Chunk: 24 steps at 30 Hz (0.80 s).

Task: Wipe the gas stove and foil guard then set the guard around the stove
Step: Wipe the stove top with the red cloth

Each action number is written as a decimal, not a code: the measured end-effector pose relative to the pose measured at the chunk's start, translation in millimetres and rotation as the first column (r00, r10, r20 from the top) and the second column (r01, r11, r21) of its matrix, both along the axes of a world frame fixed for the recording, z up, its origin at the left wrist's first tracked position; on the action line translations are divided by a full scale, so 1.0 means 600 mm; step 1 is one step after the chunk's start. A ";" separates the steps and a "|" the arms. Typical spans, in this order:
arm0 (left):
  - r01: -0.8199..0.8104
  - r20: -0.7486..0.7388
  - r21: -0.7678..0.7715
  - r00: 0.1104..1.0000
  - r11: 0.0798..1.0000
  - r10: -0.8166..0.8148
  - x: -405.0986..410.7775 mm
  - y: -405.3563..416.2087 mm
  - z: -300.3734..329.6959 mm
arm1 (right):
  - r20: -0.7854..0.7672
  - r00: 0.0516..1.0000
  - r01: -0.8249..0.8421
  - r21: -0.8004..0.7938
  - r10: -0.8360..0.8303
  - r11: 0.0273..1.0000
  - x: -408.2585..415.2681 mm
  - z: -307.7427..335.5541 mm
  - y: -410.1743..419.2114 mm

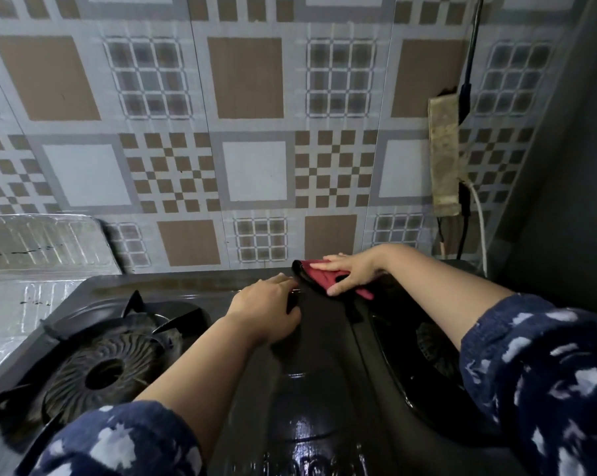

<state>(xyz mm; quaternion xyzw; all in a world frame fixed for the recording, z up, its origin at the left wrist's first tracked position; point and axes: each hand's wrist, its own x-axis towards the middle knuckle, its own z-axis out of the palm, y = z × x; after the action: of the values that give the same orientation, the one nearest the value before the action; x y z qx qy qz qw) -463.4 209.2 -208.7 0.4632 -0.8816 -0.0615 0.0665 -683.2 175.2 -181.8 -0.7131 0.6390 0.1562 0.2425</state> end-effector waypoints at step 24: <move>0.196 -0.048 -0.203 0.977 0.959 -0.210 -0.133 0.016 -0.001 | 0.187 0.919 0.376 -0.150 -0.347 0.914 -0.274 -0.033 0.082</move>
<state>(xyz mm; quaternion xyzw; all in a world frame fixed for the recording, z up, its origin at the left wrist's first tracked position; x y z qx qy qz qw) -543.5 219.0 -209.3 0.3589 -0.9234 0.0039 0.1358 -847.5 224.5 -201.8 -0.6114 0.7508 -0.0075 0.2499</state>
